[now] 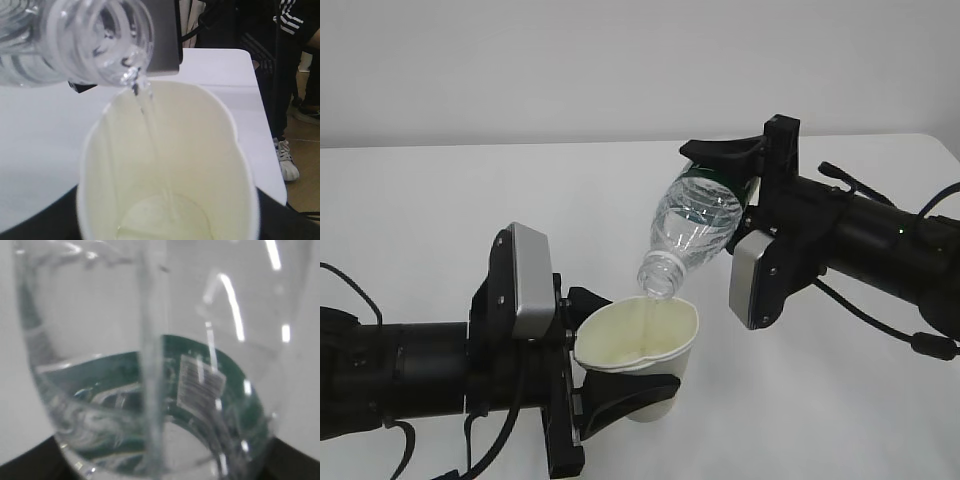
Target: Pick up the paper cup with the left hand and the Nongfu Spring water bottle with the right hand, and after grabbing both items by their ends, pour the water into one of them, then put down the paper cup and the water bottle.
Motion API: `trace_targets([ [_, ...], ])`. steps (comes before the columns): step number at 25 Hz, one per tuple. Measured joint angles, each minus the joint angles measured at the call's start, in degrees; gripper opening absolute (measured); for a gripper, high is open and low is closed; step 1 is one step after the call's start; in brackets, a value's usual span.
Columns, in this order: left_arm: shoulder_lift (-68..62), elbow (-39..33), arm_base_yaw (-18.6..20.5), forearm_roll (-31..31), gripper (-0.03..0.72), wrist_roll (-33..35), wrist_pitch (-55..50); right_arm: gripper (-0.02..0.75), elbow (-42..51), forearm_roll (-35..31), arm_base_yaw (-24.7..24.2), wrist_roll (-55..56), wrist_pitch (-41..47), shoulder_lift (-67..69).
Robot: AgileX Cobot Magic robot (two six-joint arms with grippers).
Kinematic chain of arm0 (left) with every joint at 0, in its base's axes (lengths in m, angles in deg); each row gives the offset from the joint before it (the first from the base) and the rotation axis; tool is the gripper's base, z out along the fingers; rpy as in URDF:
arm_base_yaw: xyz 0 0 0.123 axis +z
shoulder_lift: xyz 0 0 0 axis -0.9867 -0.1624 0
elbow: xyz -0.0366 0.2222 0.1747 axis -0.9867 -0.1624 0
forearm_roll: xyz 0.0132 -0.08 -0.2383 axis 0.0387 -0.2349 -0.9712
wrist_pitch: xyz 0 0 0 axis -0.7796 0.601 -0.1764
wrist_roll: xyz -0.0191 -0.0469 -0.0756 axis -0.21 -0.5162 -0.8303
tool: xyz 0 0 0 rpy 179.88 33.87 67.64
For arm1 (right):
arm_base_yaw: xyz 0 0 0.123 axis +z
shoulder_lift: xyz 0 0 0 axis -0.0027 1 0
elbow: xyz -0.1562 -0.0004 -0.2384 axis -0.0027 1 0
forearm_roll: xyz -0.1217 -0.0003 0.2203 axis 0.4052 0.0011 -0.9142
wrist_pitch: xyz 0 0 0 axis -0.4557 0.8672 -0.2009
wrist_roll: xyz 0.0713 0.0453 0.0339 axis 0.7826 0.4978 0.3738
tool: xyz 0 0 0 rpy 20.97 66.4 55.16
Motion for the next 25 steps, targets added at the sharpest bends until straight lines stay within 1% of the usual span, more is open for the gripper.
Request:
trace_targets([
  [25,0.0,0.0,0.0,0.0,0.419,0.0,0.0,0.459,-1.2,0.95,0.0,-0.11,-0.12,0.0],
])
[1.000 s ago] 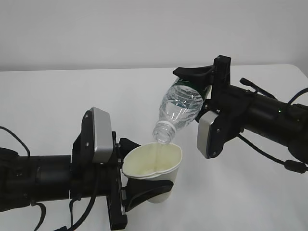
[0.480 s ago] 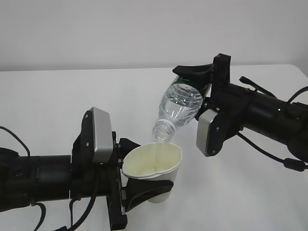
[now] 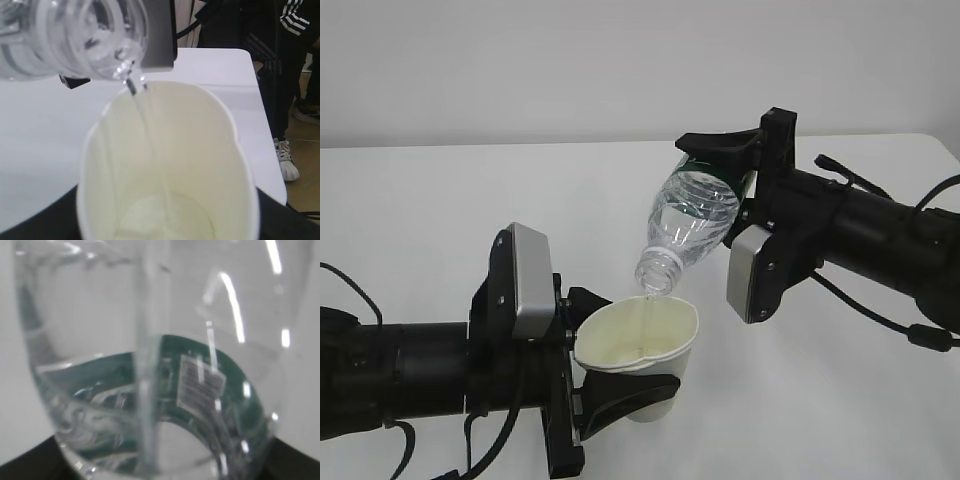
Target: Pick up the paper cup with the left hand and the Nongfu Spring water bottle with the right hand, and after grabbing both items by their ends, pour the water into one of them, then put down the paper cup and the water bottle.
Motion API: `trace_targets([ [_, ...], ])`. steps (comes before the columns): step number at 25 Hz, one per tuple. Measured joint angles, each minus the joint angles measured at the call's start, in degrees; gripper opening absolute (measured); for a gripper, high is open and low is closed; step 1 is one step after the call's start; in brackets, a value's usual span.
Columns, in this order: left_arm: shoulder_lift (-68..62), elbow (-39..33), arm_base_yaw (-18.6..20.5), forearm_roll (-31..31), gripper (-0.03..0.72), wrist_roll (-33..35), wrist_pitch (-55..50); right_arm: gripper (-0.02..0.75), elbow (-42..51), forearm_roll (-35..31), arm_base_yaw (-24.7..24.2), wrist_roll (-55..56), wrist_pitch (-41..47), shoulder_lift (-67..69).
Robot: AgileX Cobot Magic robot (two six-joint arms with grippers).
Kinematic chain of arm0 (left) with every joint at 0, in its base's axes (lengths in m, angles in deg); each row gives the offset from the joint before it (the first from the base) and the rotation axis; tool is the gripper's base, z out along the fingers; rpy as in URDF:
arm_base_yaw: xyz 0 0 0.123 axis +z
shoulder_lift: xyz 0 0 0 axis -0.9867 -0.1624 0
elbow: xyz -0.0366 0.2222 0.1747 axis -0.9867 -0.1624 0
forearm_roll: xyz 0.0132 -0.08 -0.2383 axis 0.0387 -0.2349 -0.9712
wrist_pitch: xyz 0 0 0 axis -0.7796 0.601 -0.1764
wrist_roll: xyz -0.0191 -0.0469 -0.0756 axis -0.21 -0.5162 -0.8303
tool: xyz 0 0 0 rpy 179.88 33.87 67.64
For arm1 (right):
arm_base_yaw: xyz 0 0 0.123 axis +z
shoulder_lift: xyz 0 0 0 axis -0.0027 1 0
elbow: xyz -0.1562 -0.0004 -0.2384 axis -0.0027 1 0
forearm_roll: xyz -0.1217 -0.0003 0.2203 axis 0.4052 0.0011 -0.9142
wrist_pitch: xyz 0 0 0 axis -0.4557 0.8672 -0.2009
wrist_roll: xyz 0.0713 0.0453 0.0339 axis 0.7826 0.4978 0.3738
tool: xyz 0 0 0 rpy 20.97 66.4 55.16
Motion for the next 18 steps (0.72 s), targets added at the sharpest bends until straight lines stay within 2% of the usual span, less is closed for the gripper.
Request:
trace_targets([
  [18,0.0,0.0,0.0,0.0,0.419,0.0,-0.65,0.459,0.0,0.0,0.0,0.0,0.0,0.0],
])
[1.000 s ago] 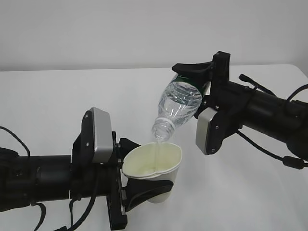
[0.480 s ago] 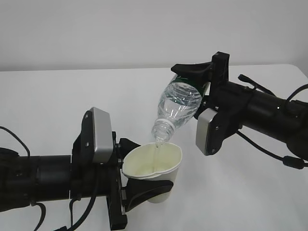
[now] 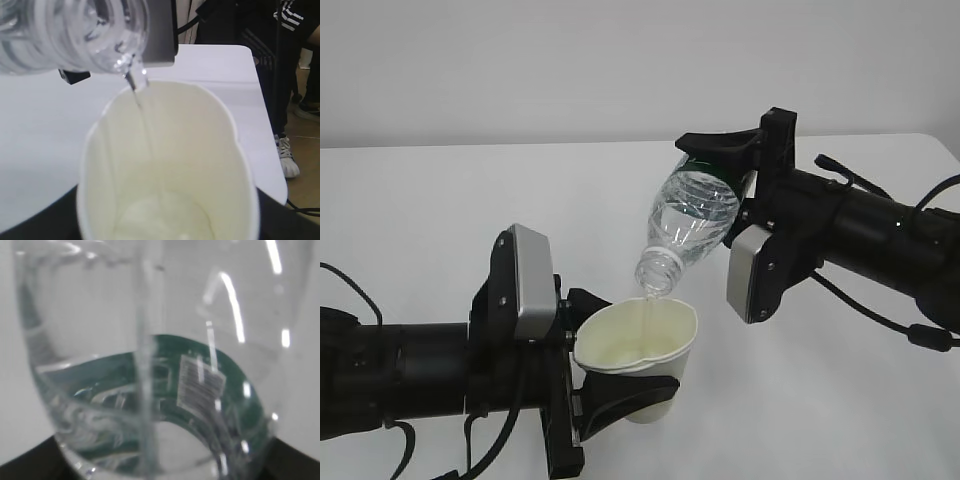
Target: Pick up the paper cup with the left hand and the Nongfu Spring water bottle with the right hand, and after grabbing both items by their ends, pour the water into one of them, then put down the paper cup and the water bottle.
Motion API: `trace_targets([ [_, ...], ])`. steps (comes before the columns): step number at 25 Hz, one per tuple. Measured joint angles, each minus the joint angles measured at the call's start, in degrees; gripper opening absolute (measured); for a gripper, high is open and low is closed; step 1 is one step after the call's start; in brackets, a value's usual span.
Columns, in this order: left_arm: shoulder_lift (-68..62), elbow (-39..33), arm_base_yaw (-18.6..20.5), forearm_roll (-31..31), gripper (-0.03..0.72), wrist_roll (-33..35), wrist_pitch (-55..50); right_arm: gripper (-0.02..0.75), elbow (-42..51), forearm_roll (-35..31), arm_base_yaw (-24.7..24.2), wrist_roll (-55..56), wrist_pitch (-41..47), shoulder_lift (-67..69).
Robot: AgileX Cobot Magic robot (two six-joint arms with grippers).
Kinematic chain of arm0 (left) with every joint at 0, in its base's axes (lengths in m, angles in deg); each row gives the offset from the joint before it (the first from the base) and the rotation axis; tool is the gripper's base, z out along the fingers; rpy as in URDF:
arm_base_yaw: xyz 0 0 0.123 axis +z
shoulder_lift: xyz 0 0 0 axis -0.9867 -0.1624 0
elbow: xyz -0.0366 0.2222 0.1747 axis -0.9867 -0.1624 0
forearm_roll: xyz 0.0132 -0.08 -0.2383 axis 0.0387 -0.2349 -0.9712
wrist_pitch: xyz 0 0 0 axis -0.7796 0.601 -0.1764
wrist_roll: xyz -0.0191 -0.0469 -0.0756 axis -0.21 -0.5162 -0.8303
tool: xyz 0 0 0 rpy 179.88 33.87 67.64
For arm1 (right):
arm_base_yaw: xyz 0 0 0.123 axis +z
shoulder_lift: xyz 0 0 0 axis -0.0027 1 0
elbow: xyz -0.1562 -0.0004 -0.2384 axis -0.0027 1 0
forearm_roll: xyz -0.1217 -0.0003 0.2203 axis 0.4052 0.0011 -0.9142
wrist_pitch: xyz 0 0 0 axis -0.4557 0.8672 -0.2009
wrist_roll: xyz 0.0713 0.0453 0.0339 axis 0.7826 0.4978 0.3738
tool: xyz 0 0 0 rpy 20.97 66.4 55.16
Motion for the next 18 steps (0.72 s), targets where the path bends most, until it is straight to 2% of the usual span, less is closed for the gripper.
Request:
trace_targets([
  [18,0.0,0.0,0.0,0.0,0.419,0.0,-0.24,0.459,0.0,0.0,0.0,0.0,0.0,0.0],
])
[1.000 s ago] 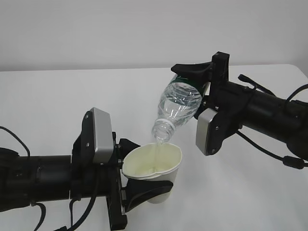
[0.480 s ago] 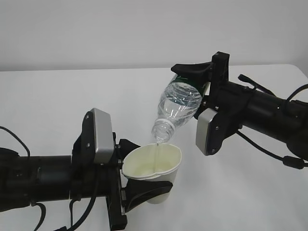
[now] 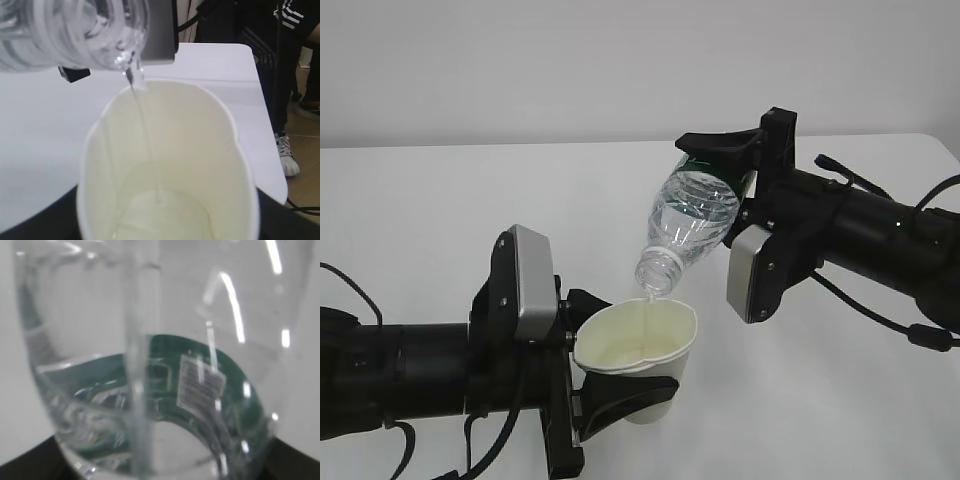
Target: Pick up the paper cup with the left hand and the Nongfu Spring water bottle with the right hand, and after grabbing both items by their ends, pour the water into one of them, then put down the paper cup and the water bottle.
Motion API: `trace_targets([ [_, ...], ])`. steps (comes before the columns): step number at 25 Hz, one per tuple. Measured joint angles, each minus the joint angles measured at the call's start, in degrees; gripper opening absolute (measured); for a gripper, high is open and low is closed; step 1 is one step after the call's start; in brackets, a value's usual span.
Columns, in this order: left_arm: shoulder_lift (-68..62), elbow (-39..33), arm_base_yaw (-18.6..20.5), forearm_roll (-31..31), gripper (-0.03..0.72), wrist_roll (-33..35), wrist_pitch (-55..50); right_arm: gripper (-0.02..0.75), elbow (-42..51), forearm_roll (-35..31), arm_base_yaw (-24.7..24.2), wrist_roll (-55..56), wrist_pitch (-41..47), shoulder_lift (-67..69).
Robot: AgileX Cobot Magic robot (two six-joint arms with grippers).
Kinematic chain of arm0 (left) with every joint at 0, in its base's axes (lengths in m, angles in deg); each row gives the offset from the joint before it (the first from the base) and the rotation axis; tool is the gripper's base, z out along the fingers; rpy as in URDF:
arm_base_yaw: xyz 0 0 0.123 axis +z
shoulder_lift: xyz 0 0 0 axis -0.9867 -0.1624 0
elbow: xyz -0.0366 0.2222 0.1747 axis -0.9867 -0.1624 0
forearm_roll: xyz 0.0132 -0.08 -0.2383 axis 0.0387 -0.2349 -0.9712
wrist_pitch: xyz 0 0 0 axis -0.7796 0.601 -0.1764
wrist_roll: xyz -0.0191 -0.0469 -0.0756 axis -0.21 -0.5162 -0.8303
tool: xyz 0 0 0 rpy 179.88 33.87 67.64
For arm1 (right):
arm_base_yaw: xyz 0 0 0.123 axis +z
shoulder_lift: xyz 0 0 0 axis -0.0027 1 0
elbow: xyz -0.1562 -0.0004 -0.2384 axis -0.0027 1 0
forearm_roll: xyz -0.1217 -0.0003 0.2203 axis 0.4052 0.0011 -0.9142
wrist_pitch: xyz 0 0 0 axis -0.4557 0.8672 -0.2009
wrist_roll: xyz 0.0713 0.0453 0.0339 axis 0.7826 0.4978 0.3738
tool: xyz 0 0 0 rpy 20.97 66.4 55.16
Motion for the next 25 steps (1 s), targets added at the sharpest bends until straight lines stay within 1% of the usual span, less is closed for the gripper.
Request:
trace_targets([
  [25,0.0,0.0,0.0,0.0,0.419,0.0,-0.32,0.459,0.0,0.0,0.0,-1.18,0.0,0.0],
])
